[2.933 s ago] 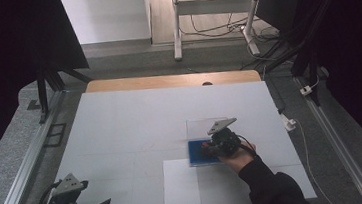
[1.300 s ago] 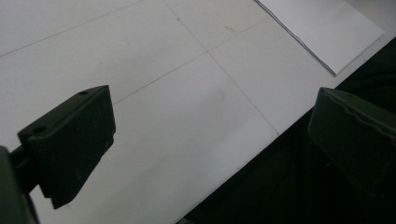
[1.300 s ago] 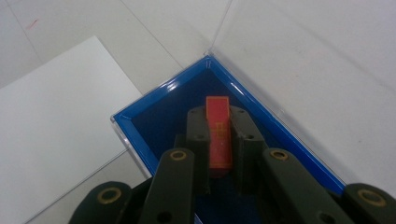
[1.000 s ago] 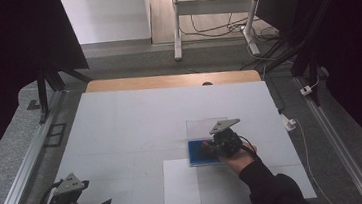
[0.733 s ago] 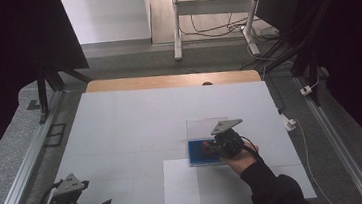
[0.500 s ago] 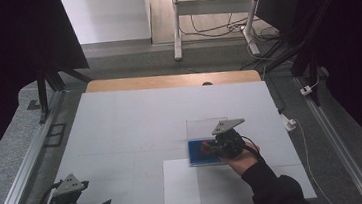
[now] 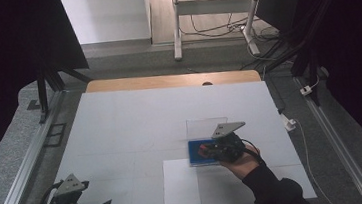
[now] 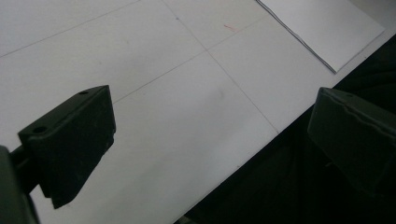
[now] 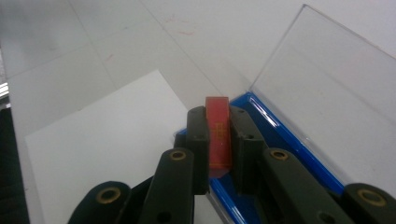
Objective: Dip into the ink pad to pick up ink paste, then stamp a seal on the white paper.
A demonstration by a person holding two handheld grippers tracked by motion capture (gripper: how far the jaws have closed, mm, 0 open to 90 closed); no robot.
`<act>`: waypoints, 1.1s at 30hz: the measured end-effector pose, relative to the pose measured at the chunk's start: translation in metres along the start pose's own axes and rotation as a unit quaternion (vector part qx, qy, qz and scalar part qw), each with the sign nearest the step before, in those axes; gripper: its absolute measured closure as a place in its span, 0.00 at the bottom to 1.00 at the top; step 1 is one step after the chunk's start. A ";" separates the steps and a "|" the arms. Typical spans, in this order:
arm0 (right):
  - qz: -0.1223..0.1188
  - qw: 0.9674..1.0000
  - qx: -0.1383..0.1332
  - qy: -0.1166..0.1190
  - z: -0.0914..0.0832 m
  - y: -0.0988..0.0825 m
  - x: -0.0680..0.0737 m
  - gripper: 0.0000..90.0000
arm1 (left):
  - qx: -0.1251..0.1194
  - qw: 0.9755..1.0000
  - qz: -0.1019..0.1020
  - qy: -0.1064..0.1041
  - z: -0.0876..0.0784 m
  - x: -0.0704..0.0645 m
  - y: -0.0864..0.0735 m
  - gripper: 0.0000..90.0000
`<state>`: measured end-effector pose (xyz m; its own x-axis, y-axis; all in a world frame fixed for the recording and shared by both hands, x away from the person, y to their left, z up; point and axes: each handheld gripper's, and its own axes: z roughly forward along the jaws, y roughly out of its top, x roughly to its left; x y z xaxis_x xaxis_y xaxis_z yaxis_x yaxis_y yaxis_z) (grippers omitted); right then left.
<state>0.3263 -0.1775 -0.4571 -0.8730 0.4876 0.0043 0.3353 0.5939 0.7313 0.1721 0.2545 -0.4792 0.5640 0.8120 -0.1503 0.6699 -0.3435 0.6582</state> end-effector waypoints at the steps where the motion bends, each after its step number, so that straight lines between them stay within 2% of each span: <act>1: 0.000 1.000 -0.003 0.003 0.000 0.000 0.001 0.89 | 0.000 1.000 0.000 0.000 0.000 0.000 0.000 0.02; 14: -0.012 1.000 -0.013 0.023 0.000 0.006 0.017 0.89 | 0.000 1.000 0.002 0.001 0.000 -0.001 0.000 0.02; 33: -0.017 0.999 -0.011 0.037 0.008 0.009 0.026 0.89 | -0.001 1.000 0.000 -0.001 0.000 0.000 0.000 0.02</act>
<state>0.3094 -0.1545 -0.4553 -0.9083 0.4174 0.0285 0.2968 0.5948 0.7471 0.1721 0.2547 -0.4792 0.5651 0.8110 -0.1512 0.6688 -0.3430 0.6596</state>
